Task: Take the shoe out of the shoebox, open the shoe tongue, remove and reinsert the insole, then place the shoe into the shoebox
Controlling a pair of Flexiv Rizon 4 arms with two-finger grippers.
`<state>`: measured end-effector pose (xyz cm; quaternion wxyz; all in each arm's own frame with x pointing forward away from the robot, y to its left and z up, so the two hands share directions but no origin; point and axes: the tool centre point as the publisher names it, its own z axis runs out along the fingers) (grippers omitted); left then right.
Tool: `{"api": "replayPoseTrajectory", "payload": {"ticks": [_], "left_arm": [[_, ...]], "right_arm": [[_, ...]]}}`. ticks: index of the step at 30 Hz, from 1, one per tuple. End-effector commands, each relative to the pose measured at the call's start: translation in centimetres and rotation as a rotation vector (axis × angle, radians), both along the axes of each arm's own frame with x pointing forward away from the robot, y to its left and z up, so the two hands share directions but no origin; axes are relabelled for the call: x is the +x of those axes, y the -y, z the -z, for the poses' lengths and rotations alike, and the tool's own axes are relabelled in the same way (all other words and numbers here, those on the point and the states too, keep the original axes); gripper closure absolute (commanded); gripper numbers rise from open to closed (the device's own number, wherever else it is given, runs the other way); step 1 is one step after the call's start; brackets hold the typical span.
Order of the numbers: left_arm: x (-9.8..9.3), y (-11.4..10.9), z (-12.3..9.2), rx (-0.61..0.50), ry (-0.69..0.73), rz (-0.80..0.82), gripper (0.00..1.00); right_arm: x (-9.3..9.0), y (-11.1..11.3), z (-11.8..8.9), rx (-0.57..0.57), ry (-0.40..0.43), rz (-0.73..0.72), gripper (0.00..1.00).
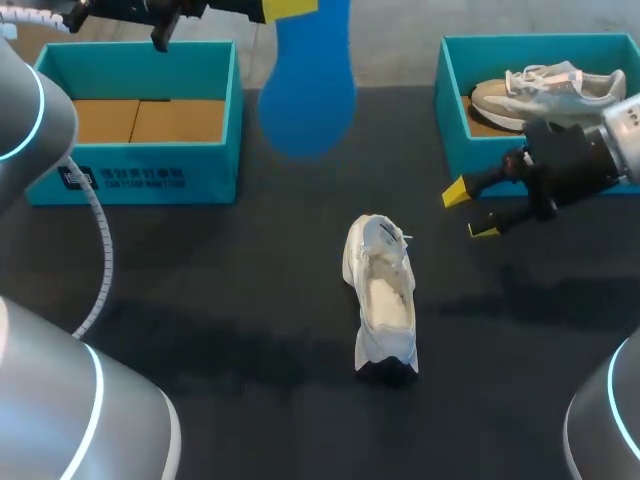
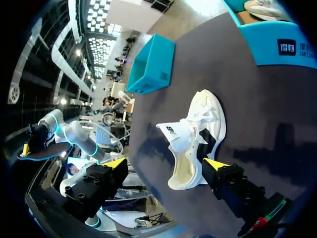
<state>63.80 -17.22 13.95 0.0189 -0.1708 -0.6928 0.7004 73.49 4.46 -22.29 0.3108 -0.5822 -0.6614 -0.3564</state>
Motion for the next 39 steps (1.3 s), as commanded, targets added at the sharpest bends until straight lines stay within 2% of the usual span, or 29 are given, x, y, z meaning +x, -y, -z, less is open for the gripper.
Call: {"api": "replayPoseTrajectory", "payload": {"ticks": [1, 4, 6, 13, 24, 31, 39], "left_arm": [[0.2, 0.2, -0.1, 0.001, 0.001, 0.004, 1.00], [1.2, 0.3, 1.3, 0.034, 0.134, -0.053, 1.00], [1.7, 0.2, 1.9, -0.002, 0.162, -0.054, 1.00], [2.2, 0.3, 3.1, -0.042, 0.434, -0.078, 1.00], [2.4, 0.6, 5.3, -0.056, 0.791, 0.002, 1.00], [2.2, 0.3, 5.8, -0.063, 0.849, 0.058, 1.00], [2.2, 0.3, 5.8, -0.063, 0.849, 0.058, 1.00]], "right_arm": [[-0.1, 0.0, 0.0, -0.002, 0.001, 0.002, 0.00], [0.0, -0.1, 0.0, 0.010, -0.006, -0.001, 0.00], [0.1, -0.2, -0.1, 0.021, -0.017, 0.000, 0.00], [0.3, -0.2, -1.0, 0.098, -0.072, 0.034, 0.00], [0.6, -0.8, -2.5, 0.197, -0.047, 0.080, 0.00], [0.3, -1.2, -3.7, 0.278, -0.053, 0.088, 0.00], [0.3, -1.2, -3.7, 0.278, -0.053, 0.088, 0.00]]}}
